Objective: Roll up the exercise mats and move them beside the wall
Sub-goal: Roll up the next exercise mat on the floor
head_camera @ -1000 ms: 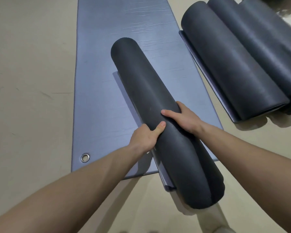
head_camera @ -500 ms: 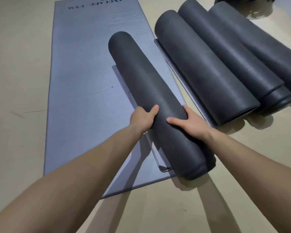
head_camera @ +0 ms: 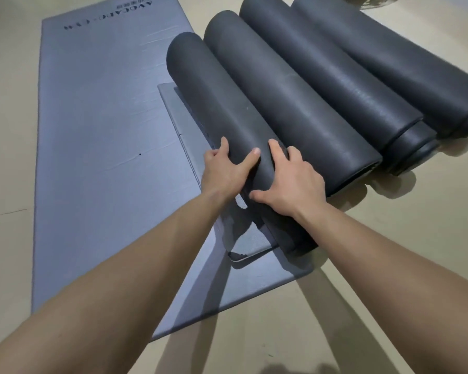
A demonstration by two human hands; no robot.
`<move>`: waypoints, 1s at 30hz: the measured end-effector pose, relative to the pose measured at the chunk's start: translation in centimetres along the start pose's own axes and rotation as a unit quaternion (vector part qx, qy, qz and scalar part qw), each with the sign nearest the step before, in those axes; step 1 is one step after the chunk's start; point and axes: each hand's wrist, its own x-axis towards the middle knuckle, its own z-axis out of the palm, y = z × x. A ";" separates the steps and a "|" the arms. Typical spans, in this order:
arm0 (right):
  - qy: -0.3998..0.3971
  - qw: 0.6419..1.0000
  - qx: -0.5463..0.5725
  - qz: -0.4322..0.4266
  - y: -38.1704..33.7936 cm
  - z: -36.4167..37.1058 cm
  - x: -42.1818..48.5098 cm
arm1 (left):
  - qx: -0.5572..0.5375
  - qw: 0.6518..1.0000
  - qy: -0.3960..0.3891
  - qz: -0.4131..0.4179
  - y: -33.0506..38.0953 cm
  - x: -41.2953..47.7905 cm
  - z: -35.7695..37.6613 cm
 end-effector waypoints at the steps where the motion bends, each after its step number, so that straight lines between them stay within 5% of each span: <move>1: -0.010 1.000 0.006 -0.011 0.4 0.1 -0.3 | 0.010 1.000 -0.012 -0.019 0.1 -0.1 0.1; 6: -0.099 0.979 0.142 0.113 3.3 -0.7 -2.4 | -0.045 0.998 -0.027 -0.046 -0.5 0.2 0.0; 9: -0.114 0.979 0.125 0.118 2.4 -0.7 -3.3 | -0.125 0.990 -0.021 -0.066 -1.3 0.2 -0.2; 16: 0.037 0.997 -0.031 0.063 -0.3 -0.6 -2.5 | -0.266 0.960 -0.029 -0.087 0.2 1.3 1.5; 30: 0.093 0.985 -0.135 0.060 2.3 0.1 1.4 | -0.283 0.953 -0.089 -0.062 1.1 7.5 6.2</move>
